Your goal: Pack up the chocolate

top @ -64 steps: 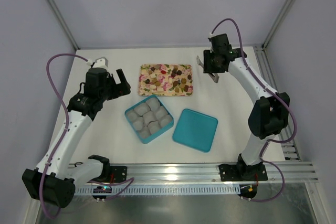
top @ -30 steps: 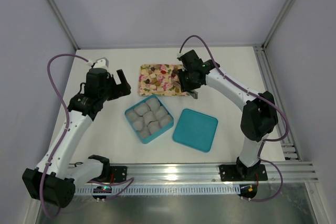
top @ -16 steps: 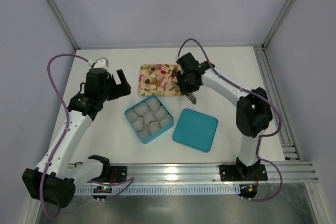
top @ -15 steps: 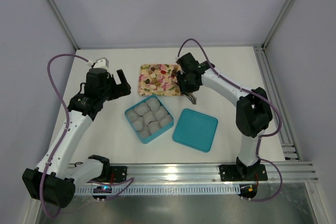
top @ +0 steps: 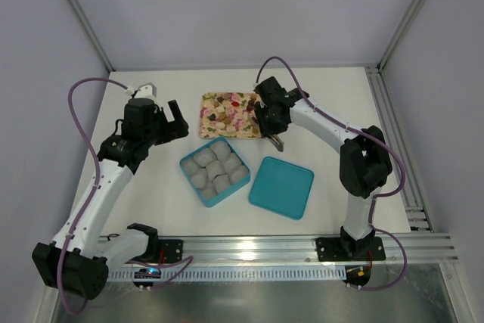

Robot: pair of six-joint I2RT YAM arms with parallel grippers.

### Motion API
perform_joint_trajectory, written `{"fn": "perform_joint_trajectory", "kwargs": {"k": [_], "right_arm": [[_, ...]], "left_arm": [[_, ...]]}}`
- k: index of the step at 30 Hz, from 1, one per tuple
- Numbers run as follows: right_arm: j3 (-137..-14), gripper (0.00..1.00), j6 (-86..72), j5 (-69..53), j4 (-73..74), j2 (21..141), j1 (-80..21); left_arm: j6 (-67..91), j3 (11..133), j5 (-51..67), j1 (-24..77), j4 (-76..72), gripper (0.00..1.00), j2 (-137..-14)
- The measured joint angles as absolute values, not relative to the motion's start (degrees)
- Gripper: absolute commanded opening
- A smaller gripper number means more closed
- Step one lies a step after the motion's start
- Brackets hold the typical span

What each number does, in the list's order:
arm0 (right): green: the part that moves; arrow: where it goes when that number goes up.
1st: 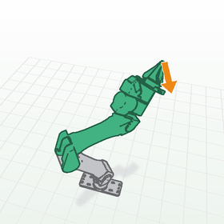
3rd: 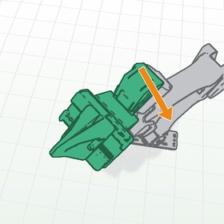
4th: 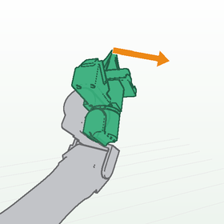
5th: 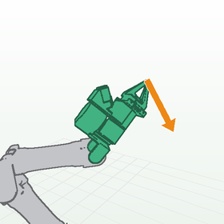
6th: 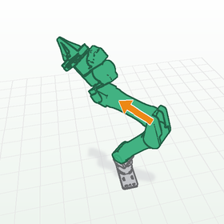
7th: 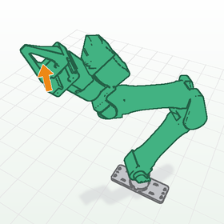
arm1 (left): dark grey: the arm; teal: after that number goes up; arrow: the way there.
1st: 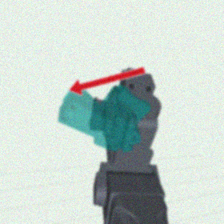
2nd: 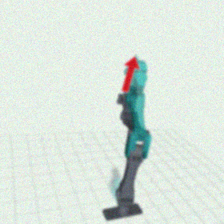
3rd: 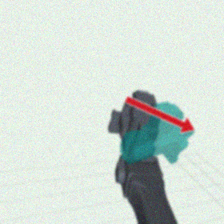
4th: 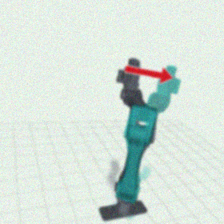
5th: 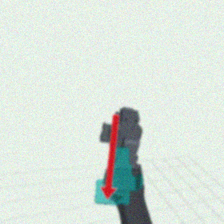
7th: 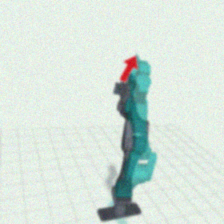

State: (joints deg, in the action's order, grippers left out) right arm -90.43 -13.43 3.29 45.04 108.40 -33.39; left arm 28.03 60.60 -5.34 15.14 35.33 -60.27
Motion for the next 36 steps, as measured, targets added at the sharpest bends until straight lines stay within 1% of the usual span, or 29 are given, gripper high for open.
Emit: {"fn": "perform_joint_trajectory", "kwargs": {"k": [8, 15, 20, 36], "right_arm": [[-90.4, 0.43, -12.9, 4.0, 45.8, 108.4, -33.4], [-90.4, 0.32, -12.4, 4.4, 46.0, 108.4, -33.5], [-90.7, 0.28, -12.3, 4.4, 46.2, 108.4, -33.5], [-93.5, 0.24, -12.1, 5.0, 47.5, 108.4, -33.5]], "left_arm": [[28.0, 60.6, -5.3, 15.1, 35.4, 1.00, -60.3], [28.0, 60.6, -5.3, 15.1, 35.4, 1.00, -60.3], [28.0, 60.6, -5.3, 15.1, 35.4, 1.00, -60.3], [28.0, 60.6, -5.3, 15.1, 35.3, 1.00, -60.6]]}}
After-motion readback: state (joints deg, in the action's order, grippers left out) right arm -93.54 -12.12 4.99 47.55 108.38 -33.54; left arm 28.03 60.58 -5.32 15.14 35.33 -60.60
